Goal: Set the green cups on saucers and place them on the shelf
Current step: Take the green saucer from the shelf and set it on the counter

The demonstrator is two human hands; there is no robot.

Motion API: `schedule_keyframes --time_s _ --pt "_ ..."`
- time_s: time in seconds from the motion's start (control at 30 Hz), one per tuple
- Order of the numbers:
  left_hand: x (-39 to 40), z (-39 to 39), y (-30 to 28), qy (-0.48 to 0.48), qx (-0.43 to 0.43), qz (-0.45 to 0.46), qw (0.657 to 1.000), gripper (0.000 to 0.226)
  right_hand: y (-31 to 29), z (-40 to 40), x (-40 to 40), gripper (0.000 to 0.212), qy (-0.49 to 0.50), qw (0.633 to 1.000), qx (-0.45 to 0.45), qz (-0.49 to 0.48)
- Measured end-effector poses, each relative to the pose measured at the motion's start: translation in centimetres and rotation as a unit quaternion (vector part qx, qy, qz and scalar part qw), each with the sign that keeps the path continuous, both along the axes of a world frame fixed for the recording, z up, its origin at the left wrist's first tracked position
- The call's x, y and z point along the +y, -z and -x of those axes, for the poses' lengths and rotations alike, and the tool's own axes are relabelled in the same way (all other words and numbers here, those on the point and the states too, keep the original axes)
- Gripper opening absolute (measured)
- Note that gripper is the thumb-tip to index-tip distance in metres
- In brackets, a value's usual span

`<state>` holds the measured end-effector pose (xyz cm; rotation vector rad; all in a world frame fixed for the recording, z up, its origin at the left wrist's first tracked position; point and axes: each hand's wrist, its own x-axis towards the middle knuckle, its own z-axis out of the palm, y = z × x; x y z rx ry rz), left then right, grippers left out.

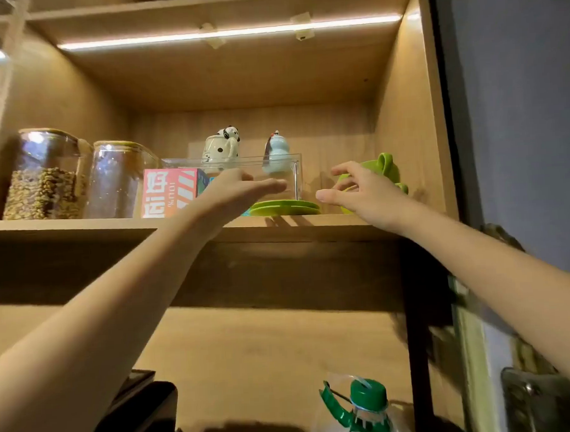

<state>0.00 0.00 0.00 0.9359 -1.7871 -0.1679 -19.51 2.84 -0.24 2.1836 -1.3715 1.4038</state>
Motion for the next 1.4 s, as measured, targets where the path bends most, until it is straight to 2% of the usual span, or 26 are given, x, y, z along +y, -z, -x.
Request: schedule_keyframes --time_s 0.17,0.3,0.5,0.6,0.77,0.87,1.03,1.17,1.4 --pt "-3.4 0.1 1.1 -0.096 -0.025 0.03 0.995 0.056 0.2 -0.8 -3.7 0.055 0.013 1.0 0.023 0.002" --pt "-5.7 0.3 1.4 -0.126 -0.056 0.055 0.989 0.057 0.7 -0.7 -5.6 0.056 0.096 0.992 0.076 0.028" --pt "-7.9 1.4 1.5 -0.169 -0.053 0.025 0.984 0.089 -0.2 -1.1 -6.7 0.077 0.185 0.976 0.114 -0.015" --pt "-8.1 2.0 1.6 -0.208 -0.067 0.011 0.976 0.096 -0.3 -1.1 -7.0 0.077 0.197 0.97 0.14 -0.03" --pt "-8.3 1.9 1.3 -0.156 -0.044 -0.015 0.987 0.111 -0.6 -1.1 -7.5 0.074 0.183 0.972 0.141 -0.048" --pt "-7.8 1.8 1.3 -0.134 -0.034 -0.032 0.99 0.122 -0.4 -1.2 -7.5 0.064 0.174 0.975 0.131 -0.041" --pt "-7.4 2.1 1.6 -0.165 -0.036 -0.018 0.985 0.103 -0.3 -1.3 -6.8 0.067 0.147 0.983 0.098 -0.059" --pt "-7.1 2.0 1.4 -0.091 0.032 -0.031 0.995 0.106 -0.3 -1.1 -6.5 0.05 0.118 0.989 0.056 -0.07" --pt "-4.2 2.3 1.4 -0.06 0.073 0.011 0.995 0.059 0.8 -1.6 -5.1 0.049 0.03 0.997 -0.066 -0.038"
